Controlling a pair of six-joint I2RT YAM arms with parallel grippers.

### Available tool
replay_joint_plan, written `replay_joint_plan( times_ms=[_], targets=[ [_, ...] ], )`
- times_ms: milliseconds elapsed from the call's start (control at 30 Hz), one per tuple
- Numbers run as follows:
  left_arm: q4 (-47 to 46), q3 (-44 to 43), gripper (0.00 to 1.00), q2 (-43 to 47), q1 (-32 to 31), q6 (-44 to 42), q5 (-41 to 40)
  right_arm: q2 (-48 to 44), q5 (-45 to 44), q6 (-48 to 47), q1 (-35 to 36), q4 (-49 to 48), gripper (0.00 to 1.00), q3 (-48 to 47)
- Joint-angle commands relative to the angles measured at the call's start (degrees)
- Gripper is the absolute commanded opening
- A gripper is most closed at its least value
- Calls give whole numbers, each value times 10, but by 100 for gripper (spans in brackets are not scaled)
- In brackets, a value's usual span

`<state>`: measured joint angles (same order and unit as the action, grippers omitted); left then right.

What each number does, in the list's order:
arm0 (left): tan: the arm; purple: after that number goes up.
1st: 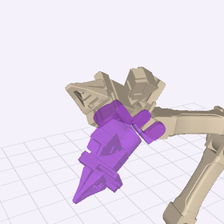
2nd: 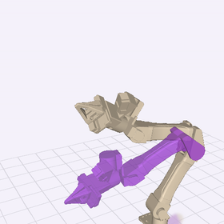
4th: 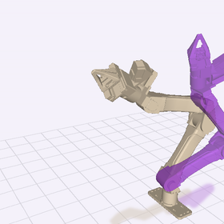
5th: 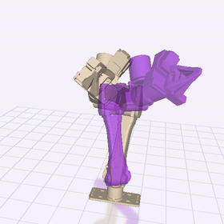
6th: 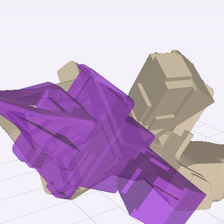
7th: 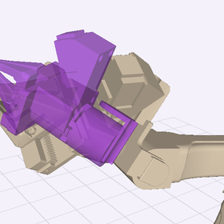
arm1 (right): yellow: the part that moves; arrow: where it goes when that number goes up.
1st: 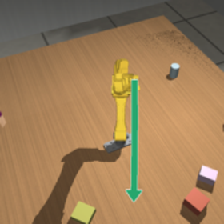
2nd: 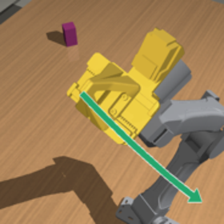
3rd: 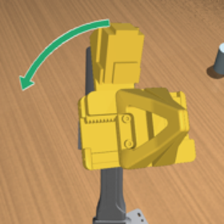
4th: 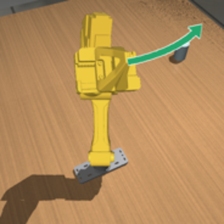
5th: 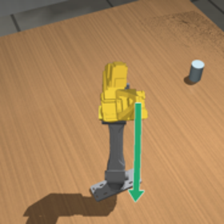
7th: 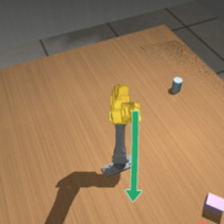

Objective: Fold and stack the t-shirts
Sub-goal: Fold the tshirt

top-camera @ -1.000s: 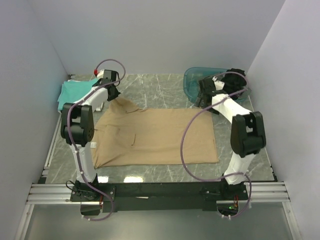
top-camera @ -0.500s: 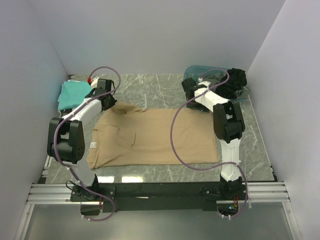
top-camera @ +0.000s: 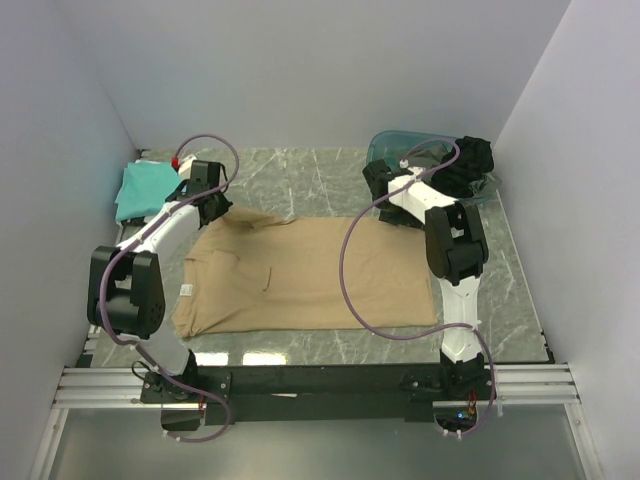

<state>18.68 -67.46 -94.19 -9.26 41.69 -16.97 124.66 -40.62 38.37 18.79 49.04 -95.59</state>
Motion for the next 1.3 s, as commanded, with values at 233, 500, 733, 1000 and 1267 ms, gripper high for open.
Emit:
replay_joint_plan(
  times_ms=[233, 500, 733, 1000, 1267],
  targets=[
    [-15, 13, 0, 39, -3, 13, -3, -27, 56, 14, -1, -11, 87, 1],
    [-24, 29, 1, 58, -4, 15, 6, -33, 135, 63, -1, -105, 85, -20],
    [-22, 30, 0, 57, -4, 12, 6, -14, 88, 76, -1, -78, 85, -35],
    [-23, 35, 1, 63, -4, 13, 6, 35, 79, 79, 2, -31, 84, -77],
    [-16, 35, 0, 69, -4, 15, -3, 38, 63, 79, 17, -3, 81, -71]
  ],
)
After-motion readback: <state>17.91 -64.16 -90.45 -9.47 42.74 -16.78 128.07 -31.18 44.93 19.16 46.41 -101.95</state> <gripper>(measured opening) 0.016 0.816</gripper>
